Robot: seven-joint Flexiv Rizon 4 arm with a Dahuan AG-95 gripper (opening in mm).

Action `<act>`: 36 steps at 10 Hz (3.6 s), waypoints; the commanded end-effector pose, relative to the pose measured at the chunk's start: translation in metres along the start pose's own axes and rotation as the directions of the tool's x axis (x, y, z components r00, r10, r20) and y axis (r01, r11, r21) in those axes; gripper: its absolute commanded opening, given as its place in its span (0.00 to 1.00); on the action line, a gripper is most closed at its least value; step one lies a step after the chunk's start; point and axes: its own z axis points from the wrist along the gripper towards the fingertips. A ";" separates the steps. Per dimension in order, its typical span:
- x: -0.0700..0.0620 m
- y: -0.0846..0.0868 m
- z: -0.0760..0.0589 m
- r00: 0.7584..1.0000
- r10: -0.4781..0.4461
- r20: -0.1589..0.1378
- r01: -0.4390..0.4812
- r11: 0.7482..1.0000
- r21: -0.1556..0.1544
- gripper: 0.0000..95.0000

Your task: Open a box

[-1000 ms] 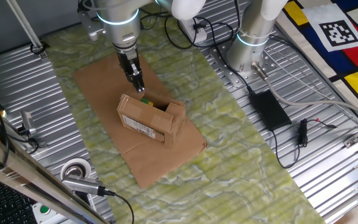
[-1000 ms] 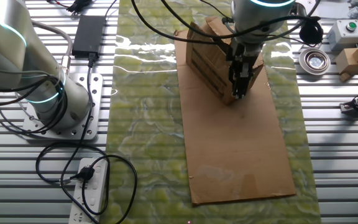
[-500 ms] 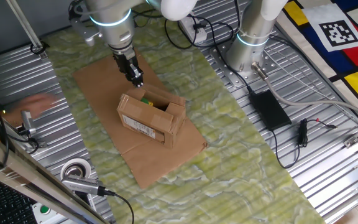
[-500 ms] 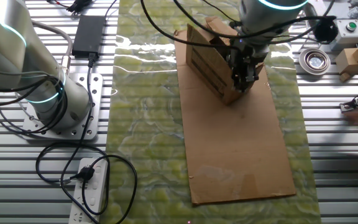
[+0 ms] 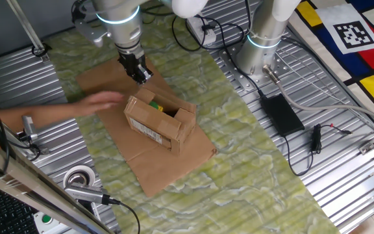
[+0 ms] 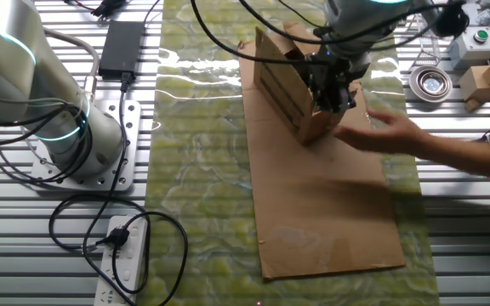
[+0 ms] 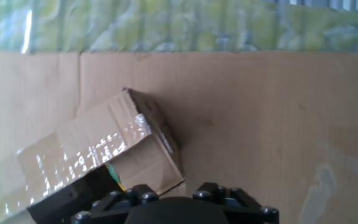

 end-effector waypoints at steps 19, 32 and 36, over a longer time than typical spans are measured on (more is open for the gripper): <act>0.012 -0.005 -0.022 0.998 0.055 0.029 -0.055 0.998 -0.009 0.00; -0.069 0.030 -0.026 0.976 0.215 0.044 -0.213 0.976 -0.044 0.00; -0.076 0.030 -0.011 0.953 0.299 0.058 -0.293 0.952 -0.094 0.00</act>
